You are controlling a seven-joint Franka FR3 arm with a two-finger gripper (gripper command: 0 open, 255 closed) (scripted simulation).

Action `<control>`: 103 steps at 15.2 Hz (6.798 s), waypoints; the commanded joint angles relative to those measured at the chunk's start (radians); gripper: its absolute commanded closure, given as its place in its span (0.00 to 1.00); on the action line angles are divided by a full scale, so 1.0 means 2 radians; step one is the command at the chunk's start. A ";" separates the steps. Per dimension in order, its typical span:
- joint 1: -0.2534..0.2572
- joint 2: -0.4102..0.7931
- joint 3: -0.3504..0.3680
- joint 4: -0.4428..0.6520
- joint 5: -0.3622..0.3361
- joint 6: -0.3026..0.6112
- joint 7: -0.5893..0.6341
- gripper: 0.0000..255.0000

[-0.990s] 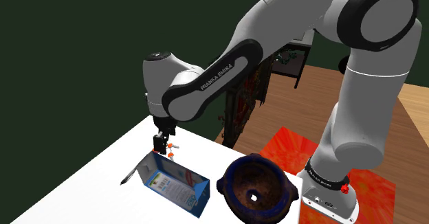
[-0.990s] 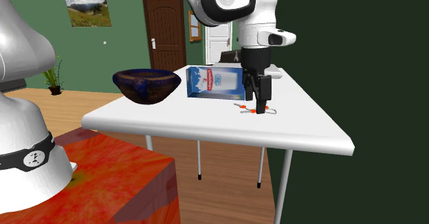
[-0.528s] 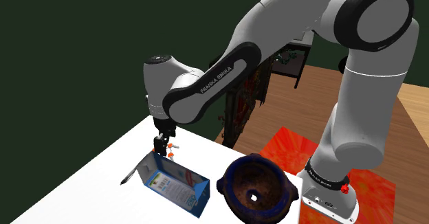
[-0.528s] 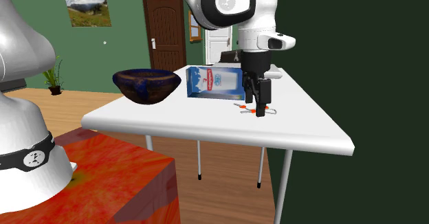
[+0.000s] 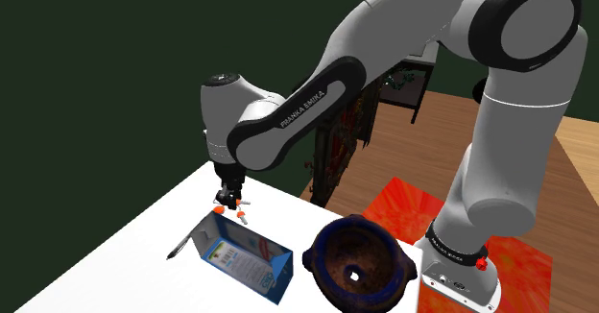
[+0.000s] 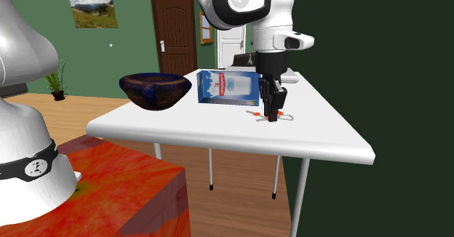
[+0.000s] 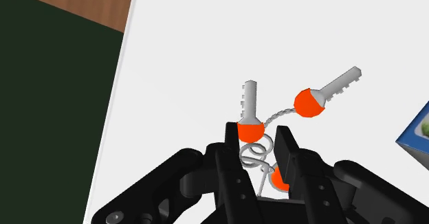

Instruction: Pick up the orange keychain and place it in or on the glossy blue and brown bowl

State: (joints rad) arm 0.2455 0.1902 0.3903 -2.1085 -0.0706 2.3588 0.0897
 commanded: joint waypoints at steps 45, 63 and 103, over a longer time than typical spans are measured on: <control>0.015 -0.260 0.009 -0.045 0.118 -0.201 -0.036 1.00; 0.136 -0.578 0.021 -0.243 0.222 -0.311 0.026 1.00; 0.143 -0.586 0.029 -0.278 0.232 -0.285 0.024 0.00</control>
